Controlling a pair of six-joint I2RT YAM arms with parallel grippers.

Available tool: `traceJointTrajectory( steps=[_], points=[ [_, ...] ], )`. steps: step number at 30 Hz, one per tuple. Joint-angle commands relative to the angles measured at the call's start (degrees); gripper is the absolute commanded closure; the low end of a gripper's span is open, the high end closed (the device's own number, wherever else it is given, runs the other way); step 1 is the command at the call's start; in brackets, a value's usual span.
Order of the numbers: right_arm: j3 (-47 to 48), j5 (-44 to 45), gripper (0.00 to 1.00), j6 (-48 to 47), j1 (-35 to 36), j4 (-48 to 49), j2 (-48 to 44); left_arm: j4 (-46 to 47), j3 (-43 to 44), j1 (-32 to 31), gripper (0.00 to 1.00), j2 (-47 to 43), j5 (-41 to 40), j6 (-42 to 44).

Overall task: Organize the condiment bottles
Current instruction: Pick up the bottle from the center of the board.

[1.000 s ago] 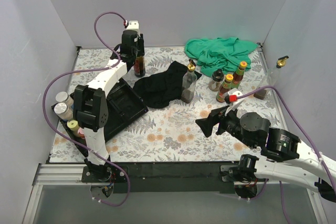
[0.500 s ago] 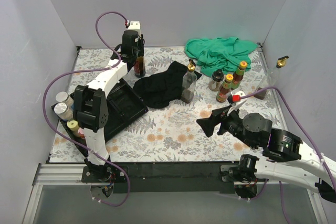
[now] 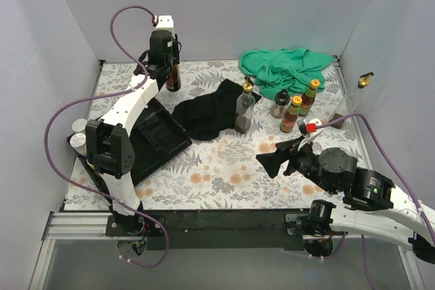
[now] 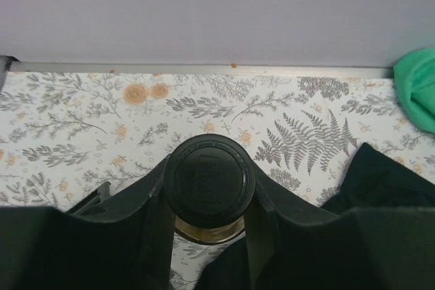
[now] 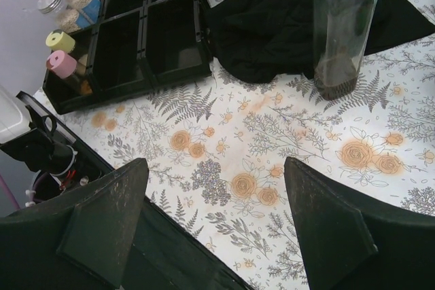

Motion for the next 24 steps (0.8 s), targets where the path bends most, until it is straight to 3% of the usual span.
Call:
traceJointTrajectory(
  steps=[1,8,12,17,24],
  points=[
    [-0.61,0.44,0.11,-0.44,-0.02,2.95,-0.62,5.17,3.46,0.69,1.00,-14.04,-4.05,1.26],
    [0.18,0.71,0.11,-1.68,-0.11,2.95,-1.50,1.49,0.38,4.46,1.00,-21.26,-5.72,-0.50],
    [-0.43,-0.26,0.11,-1.50,-0.02,2.95,-2.46,-2.03,-1.90,9.81,1.00,-24.95,-5.02,-1.90],
    [-0.61,-0.26,0.11,-1.33,-0.11,2.87,-3.52,-0.89,-8.14,15.53,1.00,-31.36,-1.06,-2.35],
    [-0.26,-1.14,0.11,-0.98,-0.11,2.69,-4.05,0.16,-19.28,17.47,1.00,-35.76,-2.03,-1.81]
  ],
)
